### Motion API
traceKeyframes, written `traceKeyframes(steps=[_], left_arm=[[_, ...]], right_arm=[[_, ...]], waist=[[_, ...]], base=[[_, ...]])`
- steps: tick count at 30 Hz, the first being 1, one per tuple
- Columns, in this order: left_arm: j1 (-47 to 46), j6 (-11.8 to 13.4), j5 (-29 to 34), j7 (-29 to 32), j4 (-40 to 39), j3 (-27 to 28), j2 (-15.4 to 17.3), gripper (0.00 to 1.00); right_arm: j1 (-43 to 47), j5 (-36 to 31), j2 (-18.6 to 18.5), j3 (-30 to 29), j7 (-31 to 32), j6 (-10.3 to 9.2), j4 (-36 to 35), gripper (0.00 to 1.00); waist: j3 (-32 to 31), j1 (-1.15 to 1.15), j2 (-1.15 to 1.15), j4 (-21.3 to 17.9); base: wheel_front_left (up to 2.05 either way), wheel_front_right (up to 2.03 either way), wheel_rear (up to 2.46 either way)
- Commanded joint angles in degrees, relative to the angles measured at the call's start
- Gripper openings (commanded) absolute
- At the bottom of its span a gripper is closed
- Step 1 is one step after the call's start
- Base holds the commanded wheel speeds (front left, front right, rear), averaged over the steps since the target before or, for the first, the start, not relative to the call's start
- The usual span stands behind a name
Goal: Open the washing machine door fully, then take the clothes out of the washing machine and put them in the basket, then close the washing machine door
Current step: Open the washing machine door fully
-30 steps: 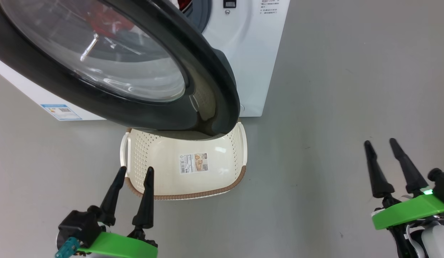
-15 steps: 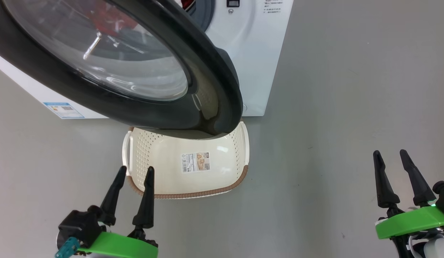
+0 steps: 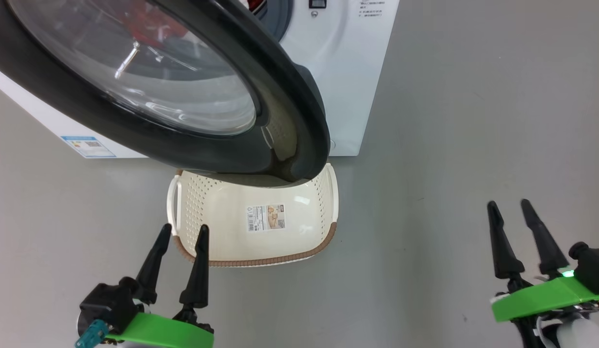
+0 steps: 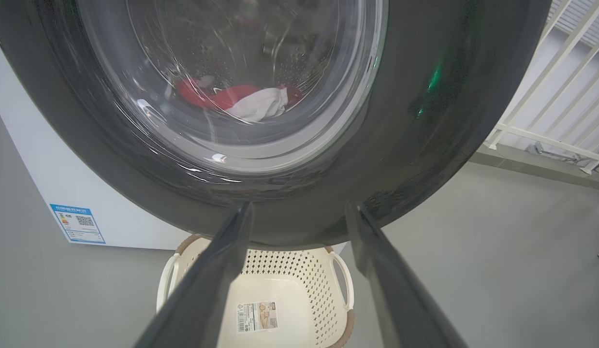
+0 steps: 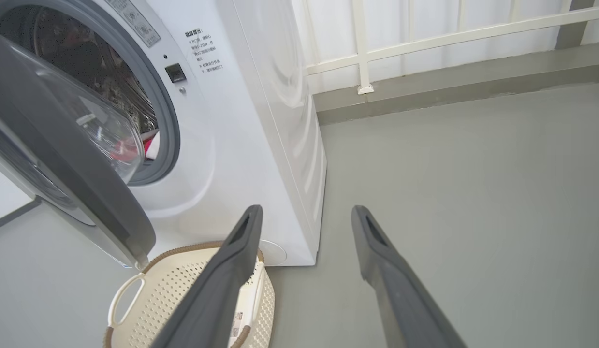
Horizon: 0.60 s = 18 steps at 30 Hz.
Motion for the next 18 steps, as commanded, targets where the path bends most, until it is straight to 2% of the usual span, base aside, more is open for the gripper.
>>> traceKeyframes(steps=[1, 2, 3, 12, 18], left_arm=[[-0.4, 0.1, 0.0, -0.7, -1.5, 1.6, 0.6, 1.0], [-0.4, 0.2, -0.1, -0.7, -1.5, 1.7, 0.6, 1.0], [-0.3, 0.3, -0.2, -0.7, -1.7, 1.7, 0.6, 1.0], [-0.7, 0.8, -1.4, -0.7, -2.3, 0.0, 0.6, 1.0], [-1.1, 1.1, -2.6, -0.7, -3.5, -1.2, 0.6, 1.0]], right_arm=[[-1.8, 1.5, -0.2, 1.7, -0.4, 0.36, -1.9, 0.38], [-2.4, 2.6, 0.0, 2.0, -0.4, 0.36, -2.3, 0.09], [-3.0, 3.2, 0.0, 2.8, -0.4, 0.36, -2.7, 0.0], [-10.6, 8.8, -1.4, 9.9, -0.4, 0.36, -6.2, 0.0], [-15.8, 15.0, -3.1, 13.1, -0.4, 0.36, -7.7, 0.0]], waist=[[0.0, 0.0, 0.0, 0.0], [0.0, 0.0, 0.0, 0.1], [0.1, 0.0, 0.0, 0.1], [0.8, 0.0, 0.0, 2.0], [1.4, 0.0, 0.0, 3.9]], base=[[0.0, 0.0, 0.0], [0.0, 0.0, 0.0], [0.0, 0.0, 0.0], [0.0, 0.0, 0.0], [0.0, 0.0, 0.0]])
